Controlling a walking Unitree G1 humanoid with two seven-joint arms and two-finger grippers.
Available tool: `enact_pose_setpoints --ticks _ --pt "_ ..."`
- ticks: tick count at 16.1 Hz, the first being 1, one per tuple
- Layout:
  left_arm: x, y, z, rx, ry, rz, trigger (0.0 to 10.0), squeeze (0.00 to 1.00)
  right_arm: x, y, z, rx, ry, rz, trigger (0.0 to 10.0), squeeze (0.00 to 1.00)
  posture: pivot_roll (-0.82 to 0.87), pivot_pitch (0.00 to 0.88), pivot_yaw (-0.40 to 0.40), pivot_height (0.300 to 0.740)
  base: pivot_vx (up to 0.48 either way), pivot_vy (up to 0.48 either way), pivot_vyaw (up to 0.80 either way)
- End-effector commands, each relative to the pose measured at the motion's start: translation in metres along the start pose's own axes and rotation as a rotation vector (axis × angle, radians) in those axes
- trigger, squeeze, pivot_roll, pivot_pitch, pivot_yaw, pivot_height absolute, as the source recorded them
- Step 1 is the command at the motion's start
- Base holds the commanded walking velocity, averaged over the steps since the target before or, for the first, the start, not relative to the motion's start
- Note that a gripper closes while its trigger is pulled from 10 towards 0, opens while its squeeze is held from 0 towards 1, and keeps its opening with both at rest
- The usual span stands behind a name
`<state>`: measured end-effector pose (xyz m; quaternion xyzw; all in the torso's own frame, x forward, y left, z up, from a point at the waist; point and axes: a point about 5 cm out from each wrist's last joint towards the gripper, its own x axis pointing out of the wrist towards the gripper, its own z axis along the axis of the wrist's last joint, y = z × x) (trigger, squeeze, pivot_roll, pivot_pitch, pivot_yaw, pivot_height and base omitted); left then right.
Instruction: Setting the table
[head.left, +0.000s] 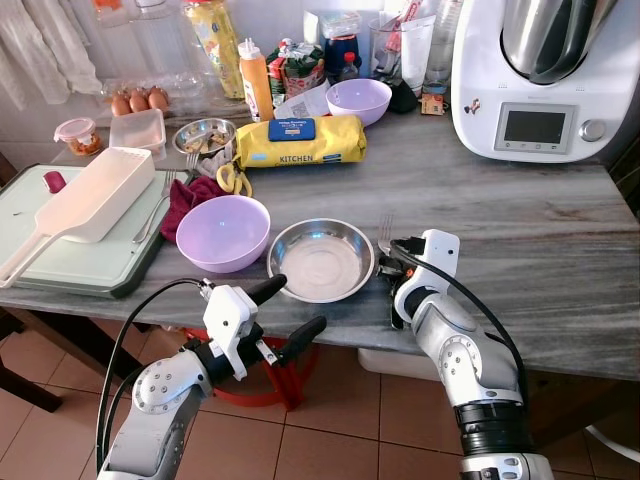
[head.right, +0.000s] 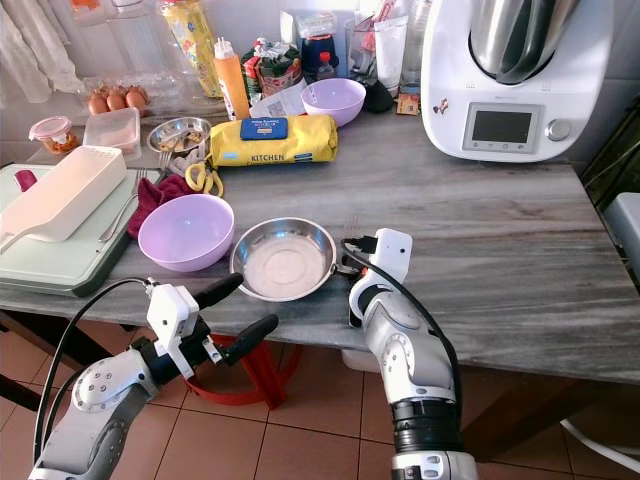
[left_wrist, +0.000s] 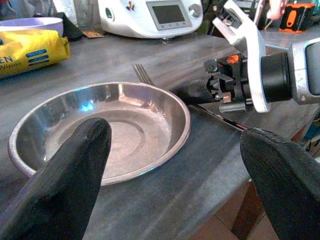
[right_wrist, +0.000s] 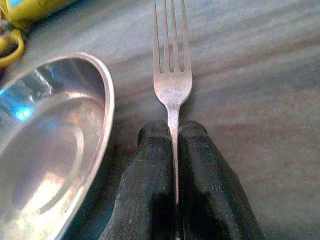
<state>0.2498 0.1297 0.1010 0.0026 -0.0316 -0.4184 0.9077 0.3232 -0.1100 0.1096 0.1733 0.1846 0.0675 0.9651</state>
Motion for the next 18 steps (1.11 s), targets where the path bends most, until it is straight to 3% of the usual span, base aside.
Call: enact_pose_setpoints --ticks 1,5,6,7,13,18 --pt "0.000 0.002 -0.002 0.009 0.015 -0.006 10.0 0.00 -0.002 -0.005 -0.011 -0.023 0.065 -0.035 10.0 0.00 -0.10 0.067 0.080 0.740 0.000 0.000 0.00" --pt "0.000 0.001 -0.004 0.009 0.024 -0.011 10.0 0.00 -0.003 -0.006 -0.011 -0.023 0.081 -0.026 10.0 0.00 -0.10 0.067 0.081 0.740 0.000 0.000 0.00" --pt "0.001 0.001 -0.005 0.009 0.026 -0.011 10.0 0.00 -0.004 -0.006 -0.011 -0.026 0.085 -0.026 10.0 0.60 -0.10 0.067 0.081 0.740 0.000 0.000 0.00" --pt "0.000 0.001 -0.005 0.009 0.027 -0.011 10.0 0.00 -0.004 -0.008 -0.011 -0.037 0.091 -0.043 10.0 1.00 -0.10 0.067 0.082 0.740 0.000 0.000 0.00" --pt "0.000 0.000 -0.009 0.009 0.042 -0.013 10.0 0.00 -0.006 -0.011 -0.017 -0.046 0.113 -0.065 10.0 1.00 -0.10 0.068 0.083 0.740 0.000 0.000 0.00" --pt "0.000 0.001 -0.009 0.015 0.040 -0.011 10.0 0.00 -0.014 -0.008 0.010 -0.105 -0.017 -0.081 10.0 1.00 -0.10 0.067 0.086 0.740 0.000 0.000 0.00"
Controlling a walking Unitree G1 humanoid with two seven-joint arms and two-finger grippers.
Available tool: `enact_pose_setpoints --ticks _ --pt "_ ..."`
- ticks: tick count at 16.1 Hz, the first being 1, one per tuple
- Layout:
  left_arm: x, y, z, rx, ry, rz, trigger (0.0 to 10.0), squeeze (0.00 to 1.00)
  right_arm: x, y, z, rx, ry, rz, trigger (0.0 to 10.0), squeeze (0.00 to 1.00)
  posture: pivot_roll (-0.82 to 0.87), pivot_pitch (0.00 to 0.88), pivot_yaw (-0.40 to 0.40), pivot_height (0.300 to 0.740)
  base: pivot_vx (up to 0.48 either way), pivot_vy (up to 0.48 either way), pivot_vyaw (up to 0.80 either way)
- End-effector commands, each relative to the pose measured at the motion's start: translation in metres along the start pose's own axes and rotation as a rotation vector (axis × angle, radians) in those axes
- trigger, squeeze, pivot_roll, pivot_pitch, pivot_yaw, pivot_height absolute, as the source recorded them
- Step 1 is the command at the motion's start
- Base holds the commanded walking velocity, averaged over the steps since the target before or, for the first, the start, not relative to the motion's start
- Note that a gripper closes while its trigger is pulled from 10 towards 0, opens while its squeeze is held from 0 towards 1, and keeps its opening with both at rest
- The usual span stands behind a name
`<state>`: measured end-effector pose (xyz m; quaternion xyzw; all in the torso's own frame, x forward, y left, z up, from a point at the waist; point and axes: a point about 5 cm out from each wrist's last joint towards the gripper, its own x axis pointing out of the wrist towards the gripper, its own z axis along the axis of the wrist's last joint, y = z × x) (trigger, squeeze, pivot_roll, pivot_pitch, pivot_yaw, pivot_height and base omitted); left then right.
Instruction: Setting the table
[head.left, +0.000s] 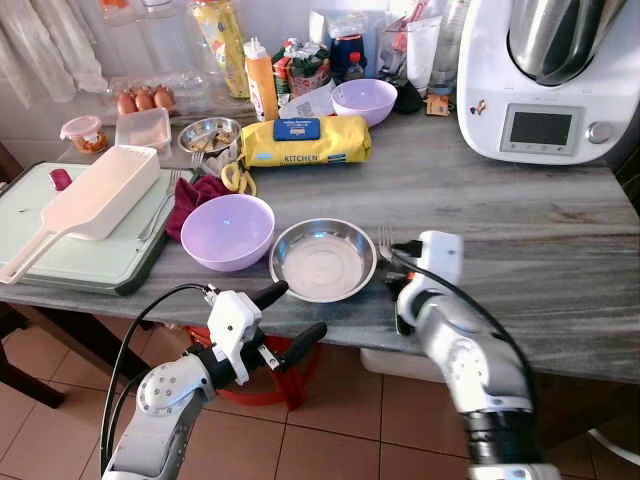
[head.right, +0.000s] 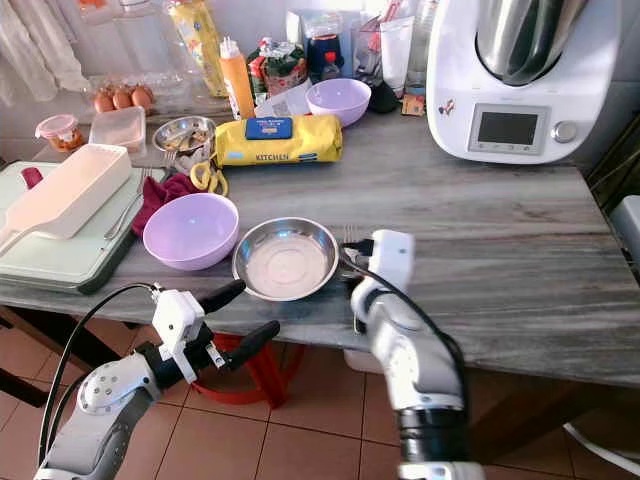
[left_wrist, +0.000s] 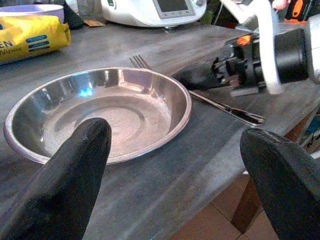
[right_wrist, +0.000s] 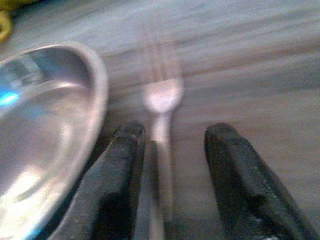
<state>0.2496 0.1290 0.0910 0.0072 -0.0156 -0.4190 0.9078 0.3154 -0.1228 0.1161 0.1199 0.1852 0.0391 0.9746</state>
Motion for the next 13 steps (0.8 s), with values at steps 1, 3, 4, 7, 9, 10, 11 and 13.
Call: enact_pose_setpoints --ticks 1,3,4,7,9,10,11,13 --pt "0.000 0.002 0.001 0.020 0.006 -0.009 10.0 0.00 -0.005 0.000 0.008 -0.010 -0.032 -0.020 10.0 1.00 -0.10 0.068 0.086 0.740 0.000 0.000 0.00" --pt "0.000 0.002 0.001 0.019 0.006 -0.010 10.0 0.00 -0.009 0.001 0.011 -0.025 -0.049 -0.018 10.0 1.00 -0.11 0.067 0.088 0.740 0.000 0.000 0.00" --pt "0.000 0.002 0.001 0.019 0.005 -0.010 10.0 0.00 -0.011 0.002 0.012 -0.027 -0.051 -0.020 10.0 1.00 -0.11 0.067 0.087 0.740 0.000 0.000 0.00" --pt "0.001 0.002 0.001 0.020 0.003 -0.012 10.0 0.00 -0.018 -0.001 0.018 -0.065 -0.097 -0.043 10.0 1.00 -0.11 0.068 0.087 0.740 0.000 0.000 0.00" --pt "0.002 0.002 0.002 0.021 0.002 -0.013 10.0 0.00 -0.028 -0.001 0.040 -0.115 -0.294 -0.050 10.0 1.00 -0.11 0.066 0.086 0.740 0.000 0.000 0.00" --pt "0.003 0.002 0.002 0.022 0.001 -0.013 10.0 0.00 -0.031 -0.001 0.044 -0.147 -0.337 -0.047 10.0 1.00 -0.11 0.064 0.085 0.740 0.000 0.000 0.00" --pt "0.003 0.002 0.001 0.022 0.001 -0.013 10.0 0.00 -0.033 -0.001 0.045 -0.137 -0.353 -0.041 10.0 1.00 -0.11 0.064 0.085 0.740 0.000 0.000 0.00" --pt "0.003 0.002 0.001 0.023 0.002 -0.012 10.0 0.00 -0.035 -0.006 0.041 -0.143 -0.320 -0.064 10.0 1.00 -0.11 0.061 0.083 0.740 0.000 0.000 0.00"
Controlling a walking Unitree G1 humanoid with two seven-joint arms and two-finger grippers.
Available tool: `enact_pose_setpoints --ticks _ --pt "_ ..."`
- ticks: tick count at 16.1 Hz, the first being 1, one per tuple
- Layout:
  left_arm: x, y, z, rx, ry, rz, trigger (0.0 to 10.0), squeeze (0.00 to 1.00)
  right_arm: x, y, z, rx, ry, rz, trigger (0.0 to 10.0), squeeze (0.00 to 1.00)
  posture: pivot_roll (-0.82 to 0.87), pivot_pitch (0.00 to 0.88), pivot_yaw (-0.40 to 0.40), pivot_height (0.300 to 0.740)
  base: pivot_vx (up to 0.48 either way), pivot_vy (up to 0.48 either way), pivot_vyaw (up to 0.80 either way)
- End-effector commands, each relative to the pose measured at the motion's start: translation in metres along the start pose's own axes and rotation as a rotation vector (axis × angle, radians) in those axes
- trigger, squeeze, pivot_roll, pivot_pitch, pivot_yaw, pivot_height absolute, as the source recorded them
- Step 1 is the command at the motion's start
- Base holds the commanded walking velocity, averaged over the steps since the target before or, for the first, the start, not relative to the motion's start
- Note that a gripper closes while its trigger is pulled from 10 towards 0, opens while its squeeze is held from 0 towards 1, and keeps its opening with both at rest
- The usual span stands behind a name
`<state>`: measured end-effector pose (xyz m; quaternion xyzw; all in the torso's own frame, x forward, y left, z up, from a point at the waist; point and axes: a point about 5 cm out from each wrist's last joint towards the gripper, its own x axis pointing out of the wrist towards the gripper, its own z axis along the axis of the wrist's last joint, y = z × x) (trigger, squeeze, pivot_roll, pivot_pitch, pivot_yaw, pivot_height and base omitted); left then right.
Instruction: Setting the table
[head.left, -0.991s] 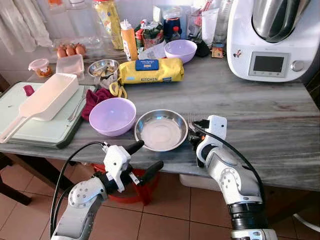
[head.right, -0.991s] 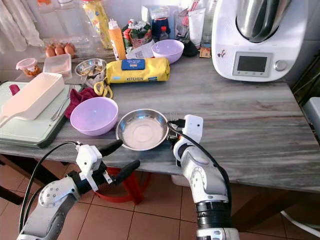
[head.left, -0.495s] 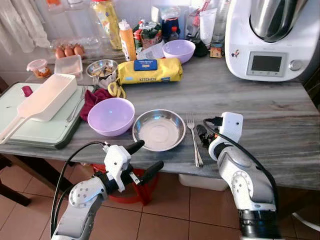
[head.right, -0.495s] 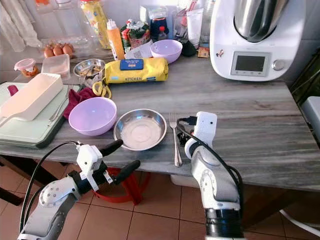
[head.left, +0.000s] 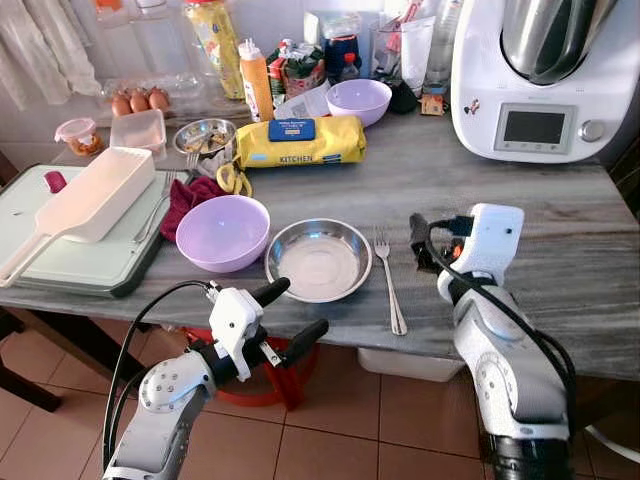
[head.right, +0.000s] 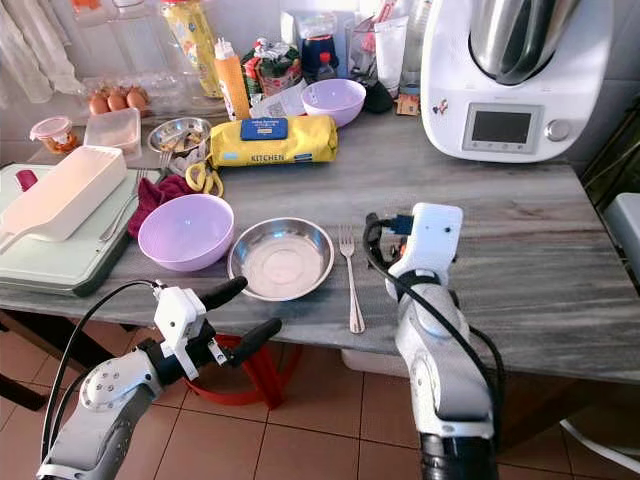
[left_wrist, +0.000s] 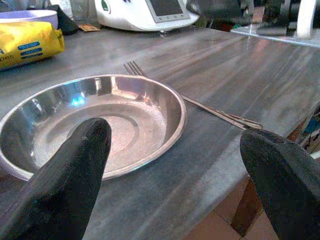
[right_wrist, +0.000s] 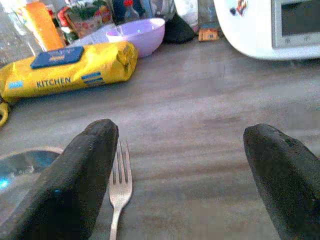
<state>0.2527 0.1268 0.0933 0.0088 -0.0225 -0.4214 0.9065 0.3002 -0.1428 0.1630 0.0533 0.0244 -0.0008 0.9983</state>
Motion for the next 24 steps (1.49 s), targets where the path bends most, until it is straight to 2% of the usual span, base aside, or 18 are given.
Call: enact_pose_setpoints --ticks 1,4,6,9,15,24 --pt "-0.001 0.001 -0.001 0.014 0.013 -0.006 10.0 0.00 -0.003 -0.002 -0.004 -0.028 0.040 -0.001 10.0 1.00 -0.11 0.061 0.082 0.740 0.000 0.000 0.00" --pt "0.000 0.001 -0.002 0.013 0.013 -0.007 10.0 0.00 -0.013 -0.017 -0.014 -0.074 0.050 -0.025 10.0 1.00 -0.11 0.061 0.080 0.740 0.000 0.000 0.00" --pt "0.000 0.000 -0.001 0.013 0.011 -0.008 10.0 0.00 -0.019 -0.022 -0.022 -0.079 0.116 -0.020 10.0 1.00 -0.12 0.060 0.082 0.740 0.000 0.000 0.00" --pt "0.000 0.000 0.000 0.015 0.010 -0.011 10.0 0.00 -0.027 -0.017 -0.034 -0.095 0.215 0.026 10.0 1.00 -0.12 0.062 0.084 0.740 0.000 0.000 0.00" --pt "0.000 -0.001 0.001 0.014 0.011 -0.013 10.0 0.00 -0.035 -0.003 -0.044 -0.094 0.301 0.112 10.0 1.00 -0.11 0.070 0.081 0.740 0.000 0.000 0.00" --pt "-0.001 -0.002 0.003 0.005 0.008 -0.022 10.0 0.00 -0.050 -0.006 -0.048 -0.167 0.369 0.102 10.0 1.00 -0.12 0.076 0.088 0.740 0.000 0.000 0.00"
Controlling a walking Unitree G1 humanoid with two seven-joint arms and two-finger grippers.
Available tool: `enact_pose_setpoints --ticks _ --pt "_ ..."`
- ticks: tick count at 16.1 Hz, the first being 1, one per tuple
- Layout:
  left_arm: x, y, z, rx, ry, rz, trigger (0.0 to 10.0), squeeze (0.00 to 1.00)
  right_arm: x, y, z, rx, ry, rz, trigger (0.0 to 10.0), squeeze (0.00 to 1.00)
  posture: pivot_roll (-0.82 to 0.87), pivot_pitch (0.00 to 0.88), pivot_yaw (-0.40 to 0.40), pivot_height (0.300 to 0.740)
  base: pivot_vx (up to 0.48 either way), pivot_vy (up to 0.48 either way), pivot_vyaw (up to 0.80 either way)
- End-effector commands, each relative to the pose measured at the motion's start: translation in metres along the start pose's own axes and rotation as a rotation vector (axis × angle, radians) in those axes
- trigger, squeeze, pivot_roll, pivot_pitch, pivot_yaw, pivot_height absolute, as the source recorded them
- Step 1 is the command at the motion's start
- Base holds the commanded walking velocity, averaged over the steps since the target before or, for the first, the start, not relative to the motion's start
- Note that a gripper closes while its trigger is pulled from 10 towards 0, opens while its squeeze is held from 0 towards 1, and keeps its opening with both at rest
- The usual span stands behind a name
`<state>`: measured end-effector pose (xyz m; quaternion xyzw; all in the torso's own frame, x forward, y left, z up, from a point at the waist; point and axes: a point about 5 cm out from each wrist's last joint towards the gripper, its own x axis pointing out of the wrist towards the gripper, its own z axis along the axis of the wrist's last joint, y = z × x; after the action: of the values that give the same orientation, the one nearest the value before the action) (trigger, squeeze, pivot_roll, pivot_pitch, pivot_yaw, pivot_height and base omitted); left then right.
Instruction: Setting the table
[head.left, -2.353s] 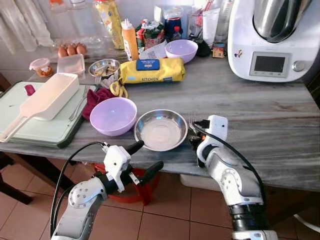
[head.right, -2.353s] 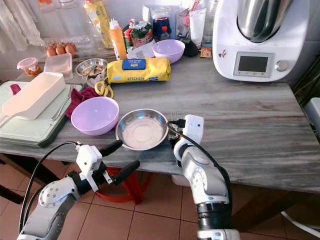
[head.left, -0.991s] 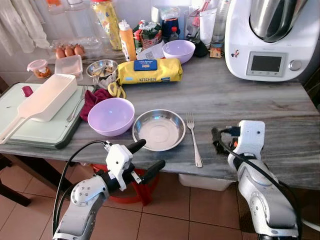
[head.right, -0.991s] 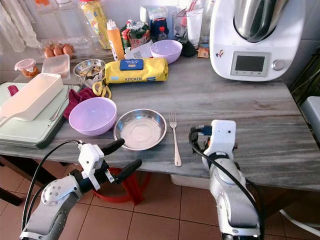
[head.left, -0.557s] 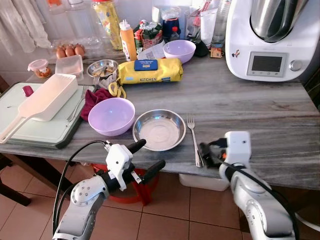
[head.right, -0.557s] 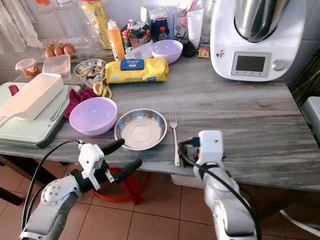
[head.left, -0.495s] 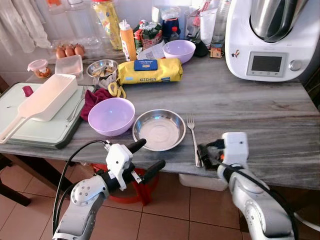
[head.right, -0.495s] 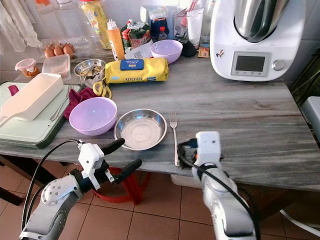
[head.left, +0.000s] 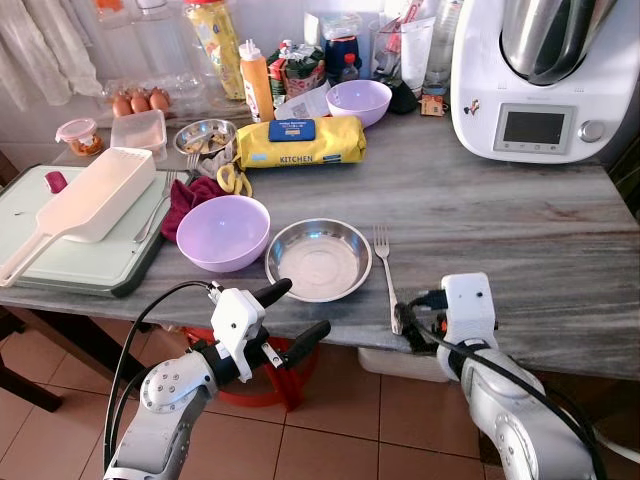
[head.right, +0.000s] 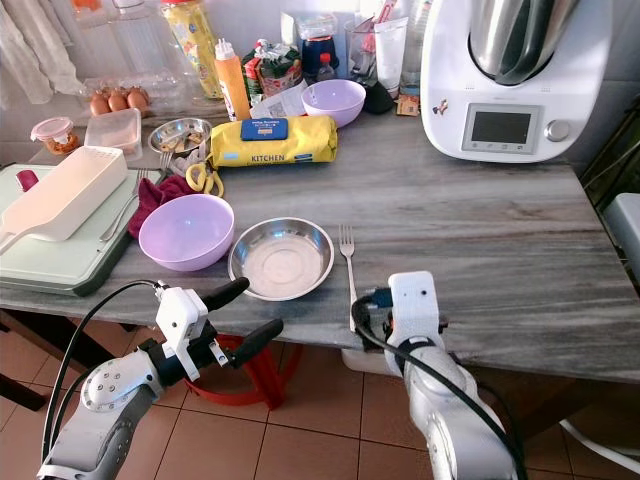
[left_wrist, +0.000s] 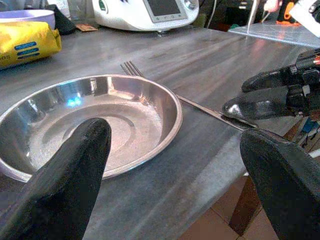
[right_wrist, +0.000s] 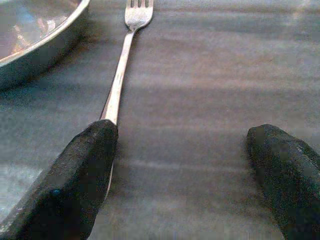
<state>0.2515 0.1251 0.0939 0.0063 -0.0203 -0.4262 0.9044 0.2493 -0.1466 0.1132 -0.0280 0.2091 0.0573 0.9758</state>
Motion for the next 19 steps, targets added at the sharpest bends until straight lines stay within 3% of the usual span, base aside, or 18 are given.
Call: enact_pose_setpoints --ticks 1,8,19 --pt "-0.002 0.000 0.003 0.004 0.000 -0.018 10.0 0.00 -0.004 -0.001 0.000 -0.015 0.003 -0.003 10.0 1.00 -0.12 0.077 0.090 0.740 0.000 0.000 0.00" --pt "-0.003 -0.001 -0.002 0.005 0.025 -0.018 10.0 0.00 -0.005 0.000 -0.009 -0.032 0.072 0.003 10.0 1.00 -0.11 0.082 0.088 0.740 0.000 0.000 0.00" --pt "-0.004 -0.001 -0.003 0.002 0.023 -0.012 10.0 0.00 0.008 0.002 -0.005 0.028 0.056 -0.018 10.0 1.00 -0.11 0.081 0.088 0.740 0.000 0.000 0.00"
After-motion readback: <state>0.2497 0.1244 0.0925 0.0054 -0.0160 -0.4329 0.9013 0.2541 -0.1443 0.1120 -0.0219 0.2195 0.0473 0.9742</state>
